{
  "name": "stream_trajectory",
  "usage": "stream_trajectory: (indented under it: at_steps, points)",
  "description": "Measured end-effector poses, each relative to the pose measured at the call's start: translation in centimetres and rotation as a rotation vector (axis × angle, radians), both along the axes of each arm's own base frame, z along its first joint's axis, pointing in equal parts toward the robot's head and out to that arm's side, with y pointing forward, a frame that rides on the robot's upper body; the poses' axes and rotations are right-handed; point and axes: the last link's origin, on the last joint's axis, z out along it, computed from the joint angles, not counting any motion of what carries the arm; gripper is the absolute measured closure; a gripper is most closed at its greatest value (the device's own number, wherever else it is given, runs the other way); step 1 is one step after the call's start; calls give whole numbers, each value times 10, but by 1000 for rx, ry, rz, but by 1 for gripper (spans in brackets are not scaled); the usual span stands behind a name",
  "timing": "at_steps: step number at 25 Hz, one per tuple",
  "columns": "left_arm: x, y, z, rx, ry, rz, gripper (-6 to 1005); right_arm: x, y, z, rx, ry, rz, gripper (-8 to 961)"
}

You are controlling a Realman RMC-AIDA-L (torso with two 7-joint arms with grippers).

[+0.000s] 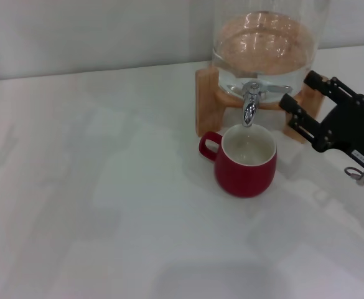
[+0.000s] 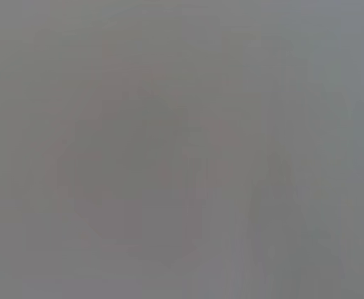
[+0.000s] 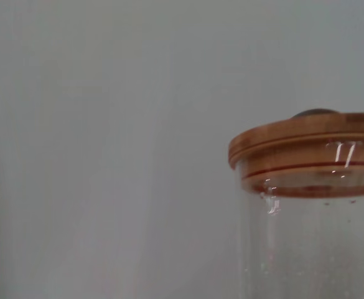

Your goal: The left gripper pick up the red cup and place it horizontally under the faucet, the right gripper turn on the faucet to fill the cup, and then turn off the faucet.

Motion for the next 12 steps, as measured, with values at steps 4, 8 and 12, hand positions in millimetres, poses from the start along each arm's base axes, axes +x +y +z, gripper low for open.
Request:
stream_trajectory:
  at_steps: [4, 8, 12]
  points:
    - [0, -3, -1, 0, -2, -13, 114, -4, 8, -4, -16, -16, 2, 337]
    - [0, -3, -1, 1, -5, -14, 115, -6, 12, -7, -28, -28, 4, 336]
    - [-2, -4, -2, -1, -6, -9, 115, -10, 15, -11, -47, -42, 15, 336]
